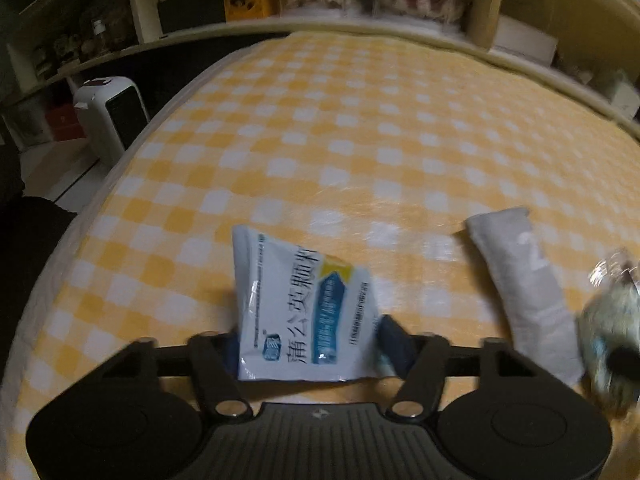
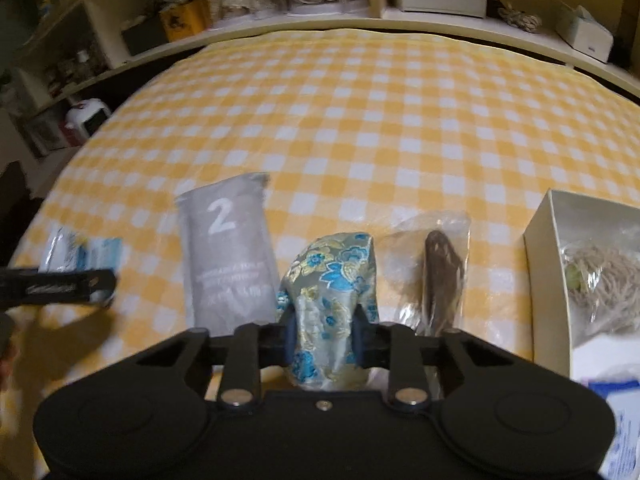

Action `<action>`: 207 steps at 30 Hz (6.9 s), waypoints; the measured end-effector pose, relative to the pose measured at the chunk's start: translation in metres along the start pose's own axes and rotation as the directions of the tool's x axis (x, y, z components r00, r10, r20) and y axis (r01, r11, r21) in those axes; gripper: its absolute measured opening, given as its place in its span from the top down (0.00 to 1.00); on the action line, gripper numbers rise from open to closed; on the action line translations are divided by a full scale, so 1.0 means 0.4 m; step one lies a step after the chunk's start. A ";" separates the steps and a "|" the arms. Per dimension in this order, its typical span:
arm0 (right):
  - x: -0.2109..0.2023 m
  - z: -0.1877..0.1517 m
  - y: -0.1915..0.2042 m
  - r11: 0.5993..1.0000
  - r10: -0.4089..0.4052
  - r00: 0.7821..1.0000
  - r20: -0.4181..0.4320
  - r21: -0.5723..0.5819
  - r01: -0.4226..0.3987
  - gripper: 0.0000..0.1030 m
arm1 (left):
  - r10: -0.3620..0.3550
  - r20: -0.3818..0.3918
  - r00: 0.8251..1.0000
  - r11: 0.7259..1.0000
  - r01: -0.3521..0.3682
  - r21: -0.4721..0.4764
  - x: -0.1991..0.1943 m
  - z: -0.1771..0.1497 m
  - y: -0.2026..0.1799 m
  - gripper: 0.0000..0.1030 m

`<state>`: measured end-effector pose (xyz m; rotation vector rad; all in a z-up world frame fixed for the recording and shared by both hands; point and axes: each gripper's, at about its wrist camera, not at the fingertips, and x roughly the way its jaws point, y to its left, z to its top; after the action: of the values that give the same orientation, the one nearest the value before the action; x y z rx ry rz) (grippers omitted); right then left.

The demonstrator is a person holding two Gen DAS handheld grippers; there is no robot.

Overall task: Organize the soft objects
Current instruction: 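Grasp the white sachet with the left tool while the right tool grips the floral pouch, then drop the sachet into the box with the left tool while the right tool drops the floral pouch, then reach the left tool to the grey pouch while the right tool reaches the clear bag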

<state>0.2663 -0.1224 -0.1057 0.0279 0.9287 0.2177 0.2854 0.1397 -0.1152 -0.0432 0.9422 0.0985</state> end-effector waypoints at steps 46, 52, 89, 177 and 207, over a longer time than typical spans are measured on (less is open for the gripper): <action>-0.346 -0.120 -0.095 0.975 0.218 0.952 0.213 -0.083 -0.204 0.76 | -0.154 0.166 0.974 0.979 0.173 -0.108 -0.331 -0.110 -0.118 0.96; -0.324 -0.143 -0.119 0.978 0.207 0.950 0.233 -0.062 -0.198 0.76 | -0.146 0.145 0.979 0.983 0.160 -0.093 -0.310 -0.107 -0.105 0.85; -0.232 -0.154 -0.188 0.966 0.249 0.948 0.200 0.022 -0.258 0.76 | 0.057 0.017 0.998 0.981 -0.053 -0.185 -0.086 -0.109 -0.119 0.52; -0.553 -0.342 -0.811 0.951 -0.213 0.966 0.143 0.256 0.172 0.04 | -0.516 -0.091 0.852 0.815 0.521 0.255 -0.344 -0.158 -0.925 0.00; -0.616 -0.237 -0.609 0.965 -0.232 0.941 0.248 0.177 0.191 0.00 | -0.440 0.049 0.897 0.880 0.419 0.224 -0.397 -0.079 -0.659 0.00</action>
<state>0.0906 -0.4161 0.0035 0.0942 0.6709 -0.0574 0.1947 -0.1353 -0.0068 -0.0530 0.8196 -0.4099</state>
